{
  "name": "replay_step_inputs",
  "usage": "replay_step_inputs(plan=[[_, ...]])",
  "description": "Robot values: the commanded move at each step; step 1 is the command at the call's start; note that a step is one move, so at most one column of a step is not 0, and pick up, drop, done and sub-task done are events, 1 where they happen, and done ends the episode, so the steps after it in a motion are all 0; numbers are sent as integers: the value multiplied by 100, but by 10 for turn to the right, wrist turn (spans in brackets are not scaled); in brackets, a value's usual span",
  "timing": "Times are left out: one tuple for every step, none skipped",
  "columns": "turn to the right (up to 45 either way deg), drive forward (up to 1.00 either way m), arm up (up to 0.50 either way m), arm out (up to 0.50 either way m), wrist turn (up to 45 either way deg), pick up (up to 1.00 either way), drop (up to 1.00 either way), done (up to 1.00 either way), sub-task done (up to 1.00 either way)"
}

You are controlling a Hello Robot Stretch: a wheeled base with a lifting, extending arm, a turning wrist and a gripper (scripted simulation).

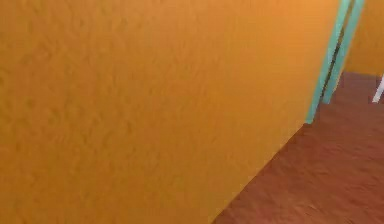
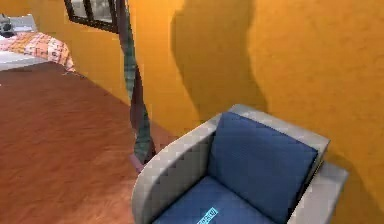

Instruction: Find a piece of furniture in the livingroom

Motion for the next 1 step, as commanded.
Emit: replay_step_inputs(plan=[[390,0,0,0,0,0,0,0,0]])
